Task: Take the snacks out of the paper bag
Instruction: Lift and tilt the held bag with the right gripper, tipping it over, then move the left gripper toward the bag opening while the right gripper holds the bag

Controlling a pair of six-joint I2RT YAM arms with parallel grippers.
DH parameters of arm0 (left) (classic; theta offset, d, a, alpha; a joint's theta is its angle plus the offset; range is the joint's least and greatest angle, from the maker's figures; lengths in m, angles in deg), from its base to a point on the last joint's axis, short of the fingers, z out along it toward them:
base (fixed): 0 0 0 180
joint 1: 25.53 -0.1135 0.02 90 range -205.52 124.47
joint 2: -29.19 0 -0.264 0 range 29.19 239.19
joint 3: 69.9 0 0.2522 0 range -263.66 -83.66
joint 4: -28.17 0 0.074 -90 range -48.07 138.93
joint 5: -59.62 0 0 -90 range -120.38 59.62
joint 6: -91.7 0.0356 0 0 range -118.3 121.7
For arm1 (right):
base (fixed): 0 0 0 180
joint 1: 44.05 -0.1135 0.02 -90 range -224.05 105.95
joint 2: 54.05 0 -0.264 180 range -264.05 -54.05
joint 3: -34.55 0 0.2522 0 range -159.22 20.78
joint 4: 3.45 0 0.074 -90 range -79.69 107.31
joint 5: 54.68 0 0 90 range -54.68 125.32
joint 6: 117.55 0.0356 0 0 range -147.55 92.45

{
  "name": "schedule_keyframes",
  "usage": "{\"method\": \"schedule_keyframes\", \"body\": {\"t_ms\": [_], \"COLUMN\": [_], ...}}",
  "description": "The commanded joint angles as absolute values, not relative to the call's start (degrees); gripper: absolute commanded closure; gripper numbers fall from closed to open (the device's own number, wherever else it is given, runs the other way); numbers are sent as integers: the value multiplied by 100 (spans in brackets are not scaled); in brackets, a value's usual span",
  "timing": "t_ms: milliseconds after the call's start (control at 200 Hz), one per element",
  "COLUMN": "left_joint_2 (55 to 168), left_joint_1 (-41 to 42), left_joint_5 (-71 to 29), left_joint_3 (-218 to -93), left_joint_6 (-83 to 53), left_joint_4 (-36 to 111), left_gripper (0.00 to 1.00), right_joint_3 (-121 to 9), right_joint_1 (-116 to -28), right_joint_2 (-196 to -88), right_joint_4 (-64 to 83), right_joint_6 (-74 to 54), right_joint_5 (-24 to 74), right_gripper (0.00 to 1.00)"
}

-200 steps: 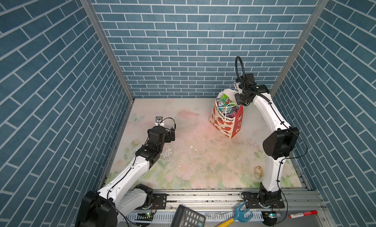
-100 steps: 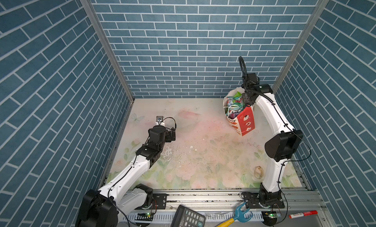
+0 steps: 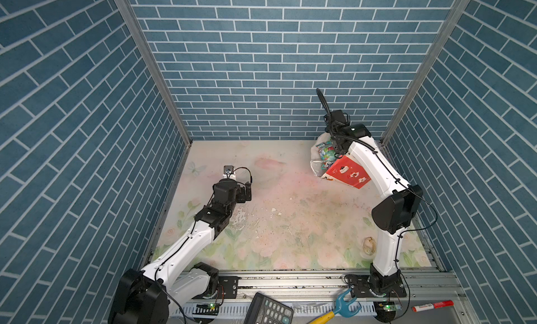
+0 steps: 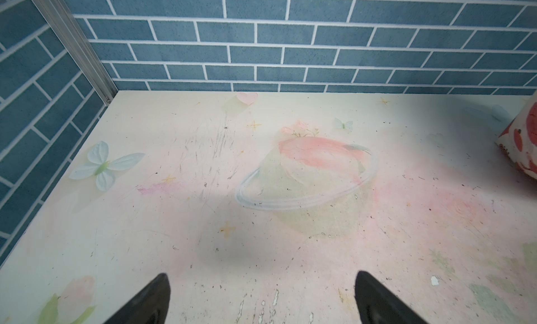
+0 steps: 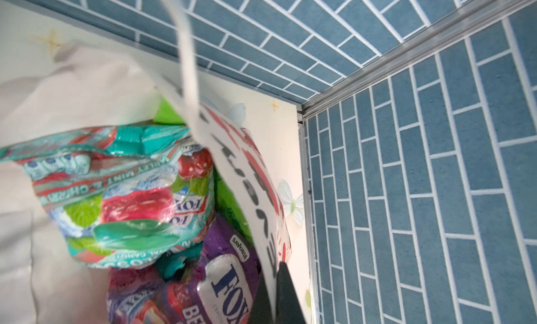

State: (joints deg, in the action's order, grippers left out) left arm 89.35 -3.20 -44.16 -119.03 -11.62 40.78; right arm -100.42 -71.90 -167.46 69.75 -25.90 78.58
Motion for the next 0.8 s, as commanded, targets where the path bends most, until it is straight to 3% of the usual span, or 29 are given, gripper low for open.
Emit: {"method": "schedule_keyframes", "body": {"t_ms": [0,245,435,795], "left_joint_2": [8829,8837,9029,9998], "left_joint_1": [-293,-285,-216,342], "left_joint_5": [-4317,-3141,-2395,-2145], "left_joint_3": [-11963,-12331,-12685,-13018], "left_joint_6": [-1332,-2184,-2917,-3479], "left_joint_4": [4061,3825,3472,2649], "left_gripper": [0,0,1,4], "right_joint_3": [-9798,-8752,-8216,-7597], "right_joint_1": [-7446,-7835,-7894,-7919], "right_joint_2": [-16540,-16099,-15814,-15559], "right_joint_4": [6691,6032,5623,5045], "right_joint_6": [-2142,-1752,-1404,-1031], "right_joint_5": [7943,7907,7236,6682], "right_gripper": [100,100,100,100]}}
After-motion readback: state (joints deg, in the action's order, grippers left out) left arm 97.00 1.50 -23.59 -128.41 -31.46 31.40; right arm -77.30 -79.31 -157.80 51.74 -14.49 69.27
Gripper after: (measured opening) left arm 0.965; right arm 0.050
